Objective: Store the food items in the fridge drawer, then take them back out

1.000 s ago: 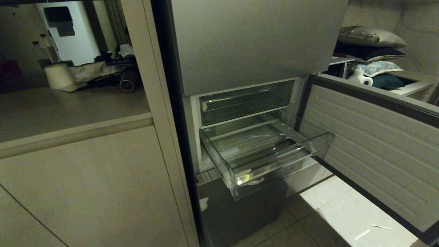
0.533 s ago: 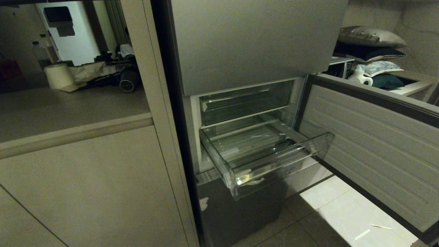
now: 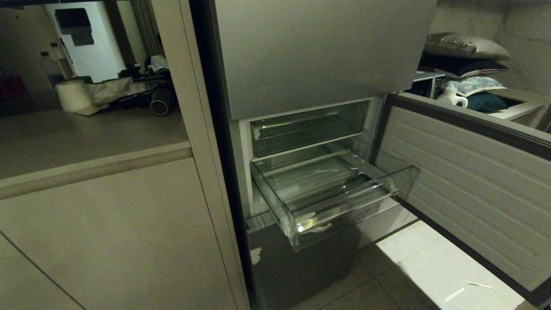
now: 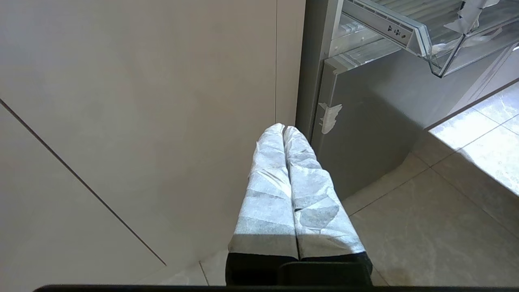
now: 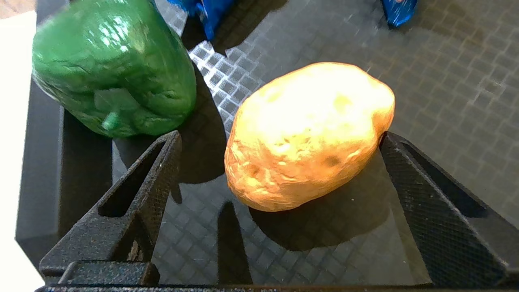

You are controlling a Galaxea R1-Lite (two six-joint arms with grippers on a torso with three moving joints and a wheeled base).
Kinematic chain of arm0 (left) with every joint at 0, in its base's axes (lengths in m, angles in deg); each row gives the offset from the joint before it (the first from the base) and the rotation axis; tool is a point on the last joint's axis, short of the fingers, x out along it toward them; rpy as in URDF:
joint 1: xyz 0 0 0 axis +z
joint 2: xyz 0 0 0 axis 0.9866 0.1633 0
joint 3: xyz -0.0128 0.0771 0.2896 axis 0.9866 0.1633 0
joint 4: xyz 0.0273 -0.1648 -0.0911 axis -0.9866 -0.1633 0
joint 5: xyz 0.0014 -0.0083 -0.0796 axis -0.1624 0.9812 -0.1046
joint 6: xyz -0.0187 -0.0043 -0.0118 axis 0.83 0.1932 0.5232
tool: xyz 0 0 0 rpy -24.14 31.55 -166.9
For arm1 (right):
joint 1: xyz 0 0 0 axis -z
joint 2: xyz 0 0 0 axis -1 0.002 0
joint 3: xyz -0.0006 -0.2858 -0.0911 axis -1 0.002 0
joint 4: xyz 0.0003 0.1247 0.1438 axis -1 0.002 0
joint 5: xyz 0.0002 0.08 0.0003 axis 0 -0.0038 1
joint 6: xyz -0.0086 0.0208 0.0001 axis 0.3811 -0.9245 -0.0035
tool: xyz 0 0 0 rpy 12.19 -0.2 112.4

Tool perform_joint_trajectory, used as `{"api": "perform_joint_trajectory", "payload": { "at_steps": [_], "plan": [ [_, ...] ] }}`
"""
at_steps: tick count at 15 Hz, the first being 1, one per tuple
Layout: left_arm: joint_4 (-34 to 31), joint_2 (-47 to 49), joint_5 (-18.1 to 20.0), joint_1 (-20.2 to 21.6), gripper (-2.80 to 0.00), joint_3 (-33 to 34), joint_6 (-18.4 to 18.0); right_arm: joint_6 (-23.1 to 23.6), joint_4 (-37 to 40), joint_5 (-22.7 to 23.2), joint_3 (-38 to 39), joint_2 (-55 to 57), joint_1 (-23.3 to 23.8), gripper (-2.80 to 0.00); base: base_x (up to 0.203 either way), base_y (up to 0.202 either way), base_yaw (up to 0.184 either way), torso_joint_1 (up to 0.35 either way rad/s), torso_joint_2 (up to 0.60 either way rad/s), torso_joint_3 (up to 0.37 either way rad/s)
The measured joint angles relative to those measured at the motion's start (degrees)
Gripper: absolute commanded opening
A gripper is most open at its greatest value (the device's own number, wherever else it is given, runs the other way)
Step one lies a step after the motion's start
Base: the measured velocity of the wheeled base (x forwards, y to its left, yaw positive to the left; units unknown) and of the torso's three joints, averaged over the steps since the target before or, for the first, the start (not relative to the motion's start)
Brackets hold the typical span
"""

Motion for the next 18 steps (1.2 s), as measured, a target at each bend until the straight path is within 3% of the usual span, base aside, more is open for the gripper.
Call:
{"api": "perform_joint_trajectory", "payload": {
  "at_steps": [13, 14, 18],
  "plan": [
    [0.00, 0.00, 0.00, 0.02, -2.80, 0.00, 0.00, 0.12, 0.01, -0.06, -3.27, 3.31, 0.10, 0.00, 0.000, 0.000, 0.000, 0.000, 0.00, 0.000],
    [0.00, 0.00, 0.00, 0.00, -2.80, 0.00, 0.02, 0.08, 0.01, -0.04, -3.30, 3.37, 0.10, -2.80, 0.000, 0.000, 0.000, 0.000, 0.00, 0.000],
    [0.00, 0.00, 0.00, 0.00, -2.80, 0.00, 0.02, 0.16, -0.02, -0.25, -4.35, 4.25, 0.10, -2.80, 0.000, 0.000, 0.000, 0.000, 0.00, 0.000]
  ]
}}
